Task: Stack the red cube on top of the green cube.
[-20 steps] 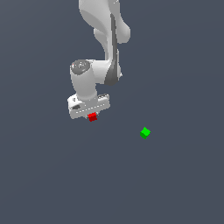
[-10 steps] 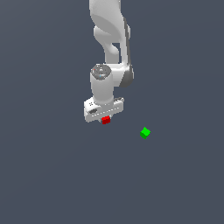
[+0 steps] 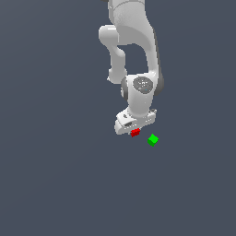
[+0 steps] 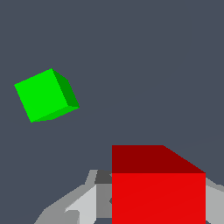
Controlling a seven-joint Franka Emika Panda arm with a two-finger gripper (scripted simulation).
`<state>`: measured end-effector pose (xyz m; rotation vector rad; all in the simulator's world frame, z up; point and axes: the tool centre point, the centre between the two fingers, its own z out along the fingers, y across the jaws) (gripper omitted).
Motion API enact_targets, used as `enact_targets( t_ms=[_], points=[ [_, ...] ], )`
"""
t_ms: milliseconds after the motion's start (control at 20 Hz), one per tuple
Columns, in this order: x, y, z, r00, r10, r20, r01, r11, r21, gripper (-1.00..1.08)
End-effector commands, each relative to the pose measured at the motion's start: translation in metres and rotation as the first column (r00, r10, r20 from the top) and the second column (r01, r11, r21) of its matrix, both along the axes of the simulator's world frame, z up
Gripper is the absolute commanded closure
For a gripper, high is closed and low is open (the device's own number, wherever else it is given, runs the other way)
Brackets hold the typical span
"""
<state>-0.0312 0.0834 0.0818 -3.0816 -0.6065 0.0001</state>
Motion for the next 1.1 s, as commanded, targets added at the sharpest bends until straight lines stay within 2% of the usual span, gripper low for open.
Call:
enact_targets(
  t_ms=[0,400,800,850,1050],
  points=[
    [0.006,0.028,-0.005,1.0,-0.002,0.001,0.002,1.0,0.0,1.08],
    [0.019,0.089,-0.015,1.0,-0.002,0.0,0.002,1.0,-0.001,1.08],
    [0.024,0.106,-0.018,1.0,-0.002,0.0,0.002,1.0,-0.001,1.08],
    [0.024,0.106,-0.018,1.0,-0.002,0.0,0.002,1.0,-0.001,-0.92],
    [0.024,0.106,-0.018,1.0,-0.002,0.0,0.002,1.0,-0.001,-0.92]
  ],
)
